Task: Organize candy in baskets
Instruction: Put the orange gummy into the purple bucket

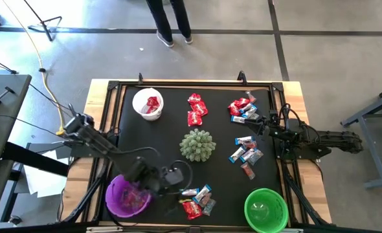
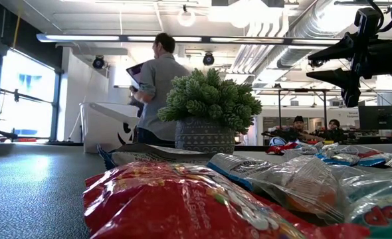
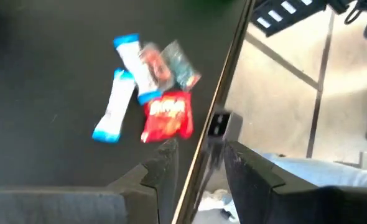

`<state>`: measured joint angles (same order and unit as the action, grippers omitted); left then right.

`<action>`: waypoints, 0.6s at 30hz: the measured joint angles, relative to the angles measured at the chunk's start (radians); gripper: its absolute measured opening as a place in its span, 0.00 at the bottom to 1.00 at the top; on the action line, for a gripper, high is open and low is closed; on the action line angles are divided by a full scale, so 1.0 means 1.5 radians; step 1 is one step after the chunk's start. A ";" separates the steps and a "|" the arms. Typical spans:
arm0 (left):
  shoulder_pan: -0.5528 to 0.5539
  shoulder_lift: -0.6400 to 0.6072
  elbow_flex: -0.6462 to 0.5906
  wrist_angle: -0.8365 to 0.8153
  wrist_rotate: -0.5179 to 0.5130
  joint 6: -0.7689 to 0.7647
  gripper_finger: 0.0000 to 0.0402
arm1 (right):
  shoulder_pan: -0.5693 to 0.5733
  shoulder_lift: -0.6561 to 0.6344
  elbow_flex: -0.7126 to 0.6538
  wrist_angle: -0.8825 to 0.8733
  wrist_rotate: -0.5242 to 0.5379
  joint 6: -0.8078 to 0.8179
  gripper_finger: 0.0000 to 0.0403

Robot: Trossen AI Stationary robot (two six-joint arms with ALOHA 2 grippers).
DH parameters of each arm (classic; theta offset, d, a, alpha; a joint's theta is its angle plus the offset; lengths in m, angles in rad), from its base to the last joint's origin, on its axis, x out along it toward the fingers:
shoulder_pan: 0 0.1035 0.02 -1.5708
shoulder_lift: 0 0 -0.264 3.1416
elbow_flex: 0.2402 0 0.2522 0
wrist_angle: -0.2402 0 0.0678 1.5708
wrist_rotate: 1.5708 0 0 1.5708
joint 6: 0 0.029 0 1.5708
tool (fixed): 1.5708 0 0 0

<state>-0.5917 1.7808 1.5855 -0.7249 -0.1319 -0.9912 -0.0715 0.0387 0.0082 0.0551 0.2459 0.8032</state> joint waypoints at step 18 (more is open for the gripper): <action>0.060 0.219 0.000 0.315 0.090 -0.095 0.29 | 0.000 0.000 0.000 0.000 0.000 0.000 0.40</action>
<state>-0.5014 2.1094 1.5852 -0.2518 0.0025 -1.1336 -0.0715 0.0386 0.0083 0.0548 0.2460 0.8032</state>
